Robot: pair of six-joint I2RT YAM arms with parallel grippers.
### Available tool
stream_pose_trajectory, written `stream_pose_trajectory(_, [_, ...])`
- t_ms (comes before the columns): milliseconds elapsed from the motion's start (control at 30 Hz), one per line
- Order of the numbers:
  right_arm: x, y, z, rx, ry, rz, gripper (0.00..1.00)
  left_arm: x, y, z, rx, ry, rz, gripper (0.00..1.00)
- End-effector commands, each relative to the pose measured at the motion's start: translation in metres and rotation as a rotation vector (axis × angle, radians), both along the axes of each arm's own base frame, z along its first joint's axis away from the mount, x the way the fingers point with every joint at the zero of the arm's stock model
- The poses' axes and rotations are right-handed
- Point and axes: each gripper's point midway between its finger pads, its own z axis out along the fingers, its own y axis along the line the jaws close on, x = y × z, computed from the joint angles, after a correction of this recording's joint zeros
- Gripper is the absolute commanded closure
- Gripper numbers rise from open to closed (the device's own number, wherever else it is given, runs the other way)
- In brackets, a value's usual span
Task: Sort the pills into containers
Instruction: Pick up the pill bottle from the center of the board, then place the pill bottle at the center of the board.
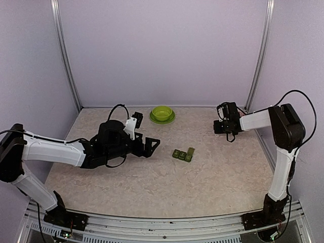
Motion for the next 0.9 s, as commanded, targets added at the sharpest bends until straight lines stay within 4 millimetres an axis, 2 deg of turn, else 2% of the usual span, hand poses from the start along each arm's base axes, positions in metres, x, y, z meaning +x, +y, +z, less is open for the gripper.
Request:
stream_pose_trajectory(0, [-0.014,0.002,0.011,-0.052,-0.009,0.012,0.78,-0.002,-0.006,0.002,-0.018,-0.007,-0.010,0.01])
stream_pose_trajectory(133, [-0.029,0.012,0.022,-0.083,-0.017,0.037,0.80,-0.003,-0.003,0.002,-0.016,-0.009,-0.001,0.01])
stream_pose_trajectory(267, [-0.053,0.033,0.043,-0.092,-0.045,0.100,0.82,-0.002,0.004,0.000,-0.017,-0.010,0.024,0.01])
stream_pose_trajectory(433, [-0.095,0.075,0.071,-0.066,-0.098,0.231,0.83,0.000,0.021,-0.005,-0.028,-0.012,0.061,0.01])
stream_pose_trajectory(567, [-0.131,0.114,0.088,-0.039,-0.139,0.356,0.84,0.002,0.040,0.005,-0.100,-0.016,0.079,0.01])
stream_pose_trajectory(667, [-0.160,0.146,0.093,0.005,-0.159,0.468,0.84,0.007,0.056,0.004,-0.121,0.015,0.114,0.01])
stream_pose_trajectory(867, [-0.202,0.200,0.080,0.034,-0.186,0.645,0.83,0.013,0.075,-0.001,-0.052,0.046,0.188,0.01])
